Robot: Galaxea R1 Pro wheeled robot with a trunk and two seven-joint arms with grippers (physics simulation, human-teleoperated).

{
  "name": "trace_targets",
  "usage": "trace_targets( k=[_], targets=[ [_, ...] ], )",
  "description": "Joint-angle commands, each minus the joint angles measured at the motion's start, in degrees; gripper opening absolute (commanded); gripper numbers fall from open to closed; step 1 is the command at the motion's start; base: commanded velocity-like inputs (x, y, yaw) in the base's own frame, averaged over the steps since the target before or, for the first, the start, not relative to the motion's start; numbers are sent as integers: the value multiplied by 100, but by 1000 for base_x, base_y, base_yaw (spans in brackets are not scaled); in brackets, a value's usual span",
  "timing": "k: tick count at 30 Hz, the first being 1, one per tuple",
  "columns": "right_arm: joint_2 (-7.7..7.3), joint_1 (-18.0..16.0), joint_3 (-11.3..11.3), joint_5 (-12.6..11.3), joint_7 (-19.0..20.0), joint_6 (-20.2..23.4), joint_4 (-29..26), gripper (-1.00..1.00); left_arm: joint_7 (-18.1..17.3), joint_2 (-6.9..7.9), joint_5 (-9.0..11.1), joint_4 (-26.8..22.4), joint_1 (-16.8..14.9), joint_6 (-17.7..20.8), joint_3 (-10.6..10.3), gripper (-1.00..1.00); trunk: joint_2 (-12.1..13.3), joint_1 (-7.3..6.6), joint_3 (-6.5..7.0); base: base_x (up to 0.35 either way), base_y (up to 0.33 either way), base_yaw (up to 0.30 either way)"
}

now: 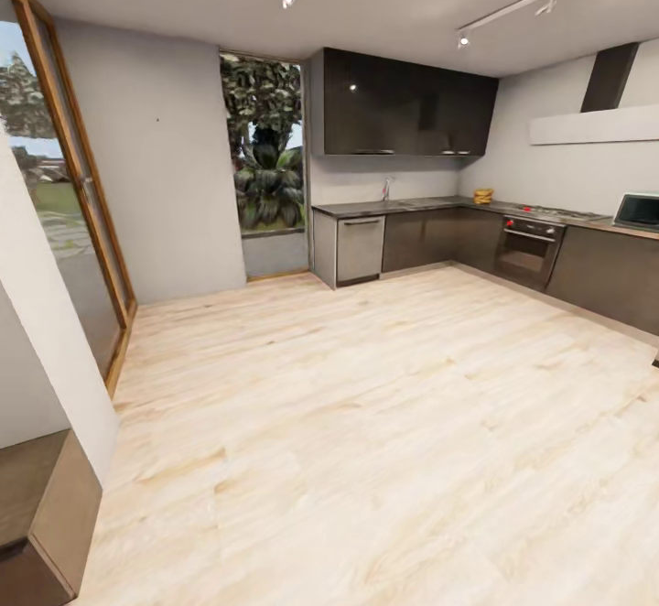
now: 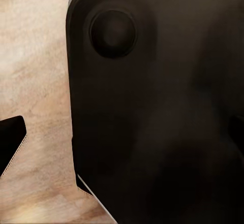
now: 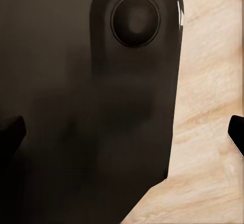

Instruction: In the kitchen, take the popcorn bag from the countertop, put it into the microwave, and heat it until the popcorn is cooked so the cooked popcorn ends up inside the bag.

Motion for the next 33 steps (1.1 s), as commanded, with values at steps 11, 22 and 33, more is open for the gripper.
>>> trace_targets(
  k=[11,22,33],
  targets=[
    [0,-1,-31,-46,-1,-5,-1,100,11,-7,13,-3,3,12,4,100,-2,3,-4,322,0,-184],
    [0,-1,-31,-43,-1,-5,-1,100,19,-9,13,-3,1,25,4,100,-2,3,-4,322,0,-226],
    [-4,-1,1,18,-1,-20,-1,100,36,-9,13,-3,-1,39,4,100,-2,3,-4,322,0,-15]
  ],
)
